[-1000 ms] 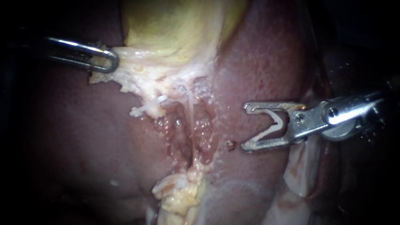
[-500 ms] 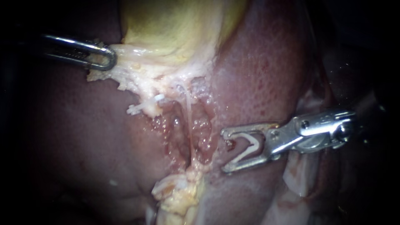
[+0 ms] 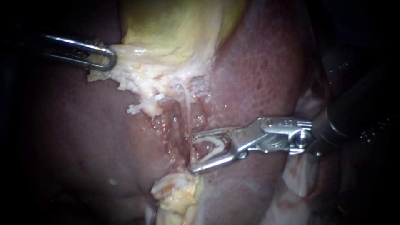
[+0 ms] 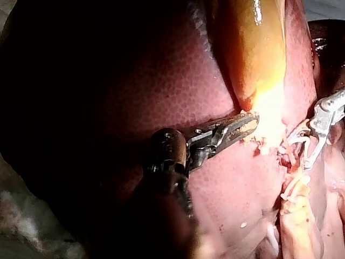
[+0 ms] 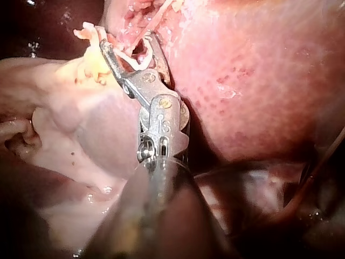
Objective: Clipping first clip right tube
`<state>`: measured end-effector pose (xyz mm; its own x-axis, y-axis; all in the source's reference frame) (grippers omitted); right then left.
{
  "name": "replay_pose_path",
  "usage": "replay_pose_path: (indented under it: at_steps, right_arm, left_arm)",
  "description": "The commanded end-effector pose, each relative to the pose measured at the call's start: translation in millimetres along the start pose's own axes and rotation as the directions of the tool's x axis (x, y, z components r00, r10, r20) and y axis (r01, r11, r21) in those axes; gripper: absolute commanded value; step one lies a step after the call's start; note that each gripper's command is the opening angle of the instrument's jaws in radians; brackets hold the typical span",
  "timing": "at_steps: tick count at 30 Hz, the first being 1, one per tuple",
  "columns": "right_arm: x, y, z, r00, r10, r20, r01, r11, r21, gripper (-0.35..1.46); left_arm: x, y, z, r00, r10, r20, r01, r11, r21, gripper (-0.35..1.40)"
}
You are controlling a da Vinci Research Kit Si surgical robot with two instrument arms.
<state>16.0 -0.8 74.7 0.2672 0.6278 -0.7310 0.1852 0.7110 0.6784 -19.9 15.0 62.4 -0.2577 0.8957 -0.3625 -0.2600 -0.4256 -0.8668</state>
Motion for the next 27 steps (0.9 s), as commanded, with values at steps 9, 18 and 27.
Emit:
replay_pose_path:
  at_steps: [9, 18, 27]
  right_arm:
    - [1.1, -2.6, 1.6, 0.998, 0.024, -0.06, -0.022, 0.999, 0.035, 0.49]
    - [2.5, -6.2, 0.9, 0.998, 0.046, -0.037, -0.041, 0.992, 0.119, 0.43]
    - [3.7, -7.2, 0.0, 0.984, 0.176, -0.038, -0.171, 0.979, 0.113, -0.01]
  left_arm:
    - [0.1, 0.1, 0.0, 1.0, -0.001, -0.001, 0.001, 1.0, 0.001, -0.35]
    - [0.1, 0.2, 0.0, 1.0, -0.001, -0.001, 0.001, 1.0, 0.001, -0.35]
    - [0.1, 0.2, 0.0, 1.0, -0.001, -0.001, 0.001, 1.0, 0.001, -0.35]
